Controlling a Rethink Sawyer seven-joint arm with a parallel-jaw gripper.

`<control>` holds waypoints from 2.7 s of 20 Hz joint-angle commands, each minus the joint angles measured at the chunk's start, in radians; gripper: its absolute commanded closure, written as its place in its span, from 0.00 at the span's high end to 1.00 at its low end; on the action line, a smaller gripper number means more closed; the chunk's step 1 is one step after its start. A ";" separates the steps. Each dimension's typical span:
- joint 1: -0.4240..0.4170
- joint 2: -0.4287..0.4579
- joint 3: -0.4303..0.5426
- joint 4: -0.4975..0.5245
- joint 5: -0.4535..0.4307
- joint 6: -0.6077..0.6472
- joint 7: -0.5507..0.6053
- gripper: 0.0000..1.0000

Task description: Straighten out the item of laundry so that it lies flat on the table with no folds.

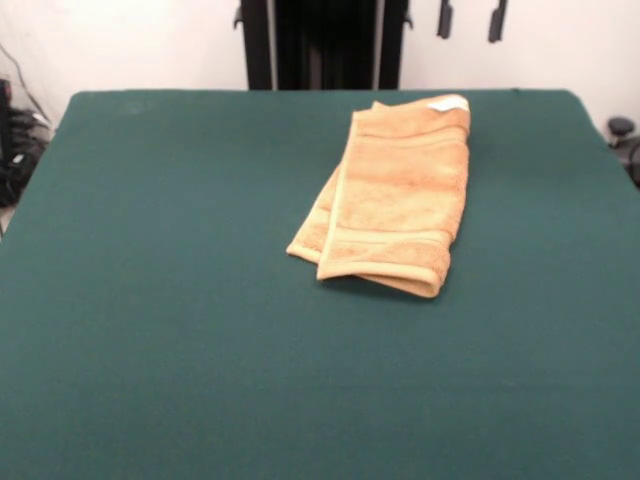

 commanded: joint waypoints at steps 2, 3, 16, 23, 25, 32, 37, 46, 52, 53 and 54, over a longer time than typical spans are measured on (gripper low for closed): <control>0.038 0.072 -0.055 -0.096 0.069 0.207 0.145 1.00; 0.033 0.090 -0.068 -0.130 0.068 0.227 0.130 1.00; -0.094 0.122 -0.039 -0.350 -0.014 0.465 0.041 1.00; -0.177 0.141 0.035 -0.371 -0.045 0.447 0.010 1.00; -0.190 0.146 0.048 -0.376 -0.052 0.442 0.008 1.00; -0.242 0.186 0.100 -0.413 -0.071 0.433 -0.012 1.00; -0.272 0.227 0.140 -0.453 -0.089 0.432 -0.020 1.00; -0.301 0.293 0.186 -0.508 -0.125 0.396 -0.007 1.00; -0.326 0.326 0.214 -0.551 -0.146 0.401 -0.012 1.00; -0.330 0.332 0.219 -0.554 -0.150 0.394 -0.010 1.00; -0.332 0.337 0.223 -0.555 -0.153 0.387 -0.008 1.00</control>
